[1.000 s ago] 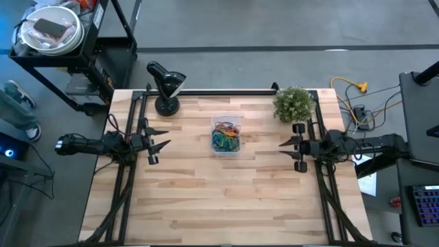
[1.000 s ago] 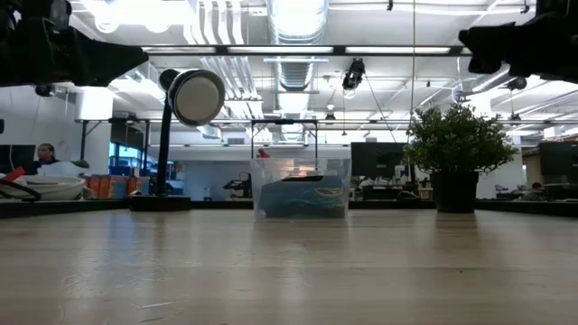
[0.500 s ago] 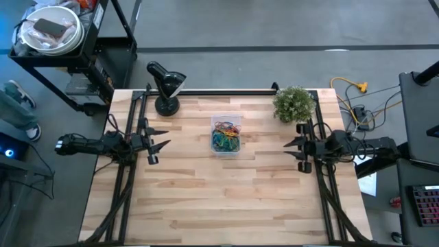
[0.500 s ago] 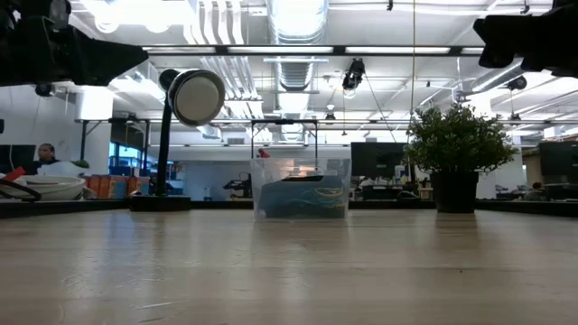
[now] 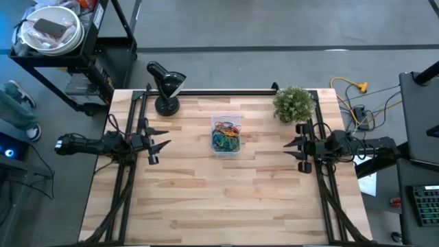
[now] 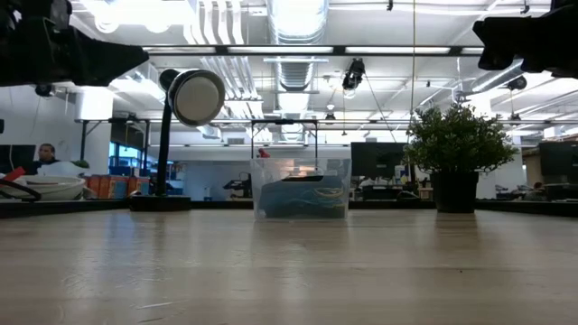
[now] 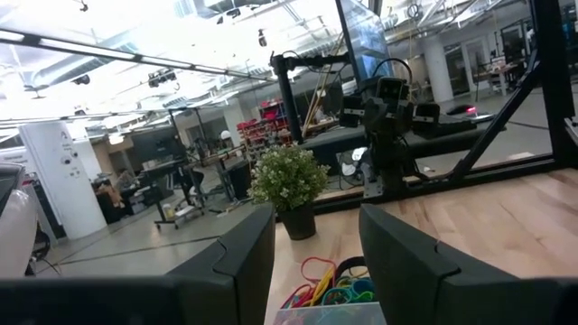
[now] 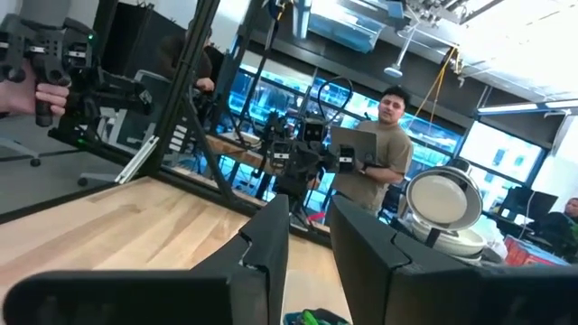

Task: Pick and place rubber bands into bin
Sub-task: Return to Home Position

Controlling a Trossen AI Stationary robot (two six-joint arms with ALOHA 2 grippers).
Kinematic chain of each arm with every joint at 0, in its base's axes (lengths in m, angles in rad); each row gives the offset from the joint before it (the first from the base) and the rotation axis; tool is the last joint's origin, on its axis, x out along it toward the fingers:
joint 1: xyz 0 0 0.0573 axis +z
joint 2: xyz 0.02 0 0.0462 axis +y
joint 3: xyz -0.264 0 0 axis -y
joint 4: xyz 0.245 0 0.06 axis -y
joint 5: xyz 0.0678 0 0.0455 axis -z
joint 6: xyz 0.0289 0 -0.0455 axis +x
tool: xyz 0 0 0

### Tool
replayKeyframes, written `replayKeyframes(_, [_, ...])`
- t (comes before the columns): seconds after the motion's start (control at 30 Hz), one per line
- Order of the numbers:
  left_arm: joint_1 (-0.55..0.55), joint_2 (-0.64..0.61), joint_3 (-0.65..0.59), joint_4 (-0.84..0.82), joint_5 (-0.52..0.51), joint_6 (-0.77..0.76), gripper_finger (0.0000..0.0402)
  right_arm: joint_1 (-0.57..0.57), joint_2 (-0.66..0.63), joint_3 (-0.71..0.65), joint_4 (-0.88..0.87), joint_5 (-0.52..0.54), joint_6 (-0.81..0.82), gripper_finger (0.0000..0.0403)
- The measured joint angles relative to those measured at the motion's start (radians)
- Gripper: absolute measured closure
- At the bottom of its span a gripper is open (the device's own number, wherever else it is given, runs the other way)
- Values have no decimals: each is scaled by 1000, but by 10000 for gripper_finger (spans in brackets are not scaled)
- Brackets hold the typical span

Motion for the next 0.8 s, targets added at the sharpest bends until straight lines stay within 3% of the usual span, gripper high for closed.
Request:
replayKeyframes(0.5, [0, 41, 0, -2, 0, -21, 254, 0, 52, 0, -15, 2, 63, 320])
replayKeyframes(0.63, [0, 50, 0, -11, -5, -131, 254, 0, 53, -1, -77, 99, 109, 317])
replayKeyframes(0.8, [0, 45, 0, -11, -37, -175, 254, 0, 52, -1, -79, 129, 139, 318])
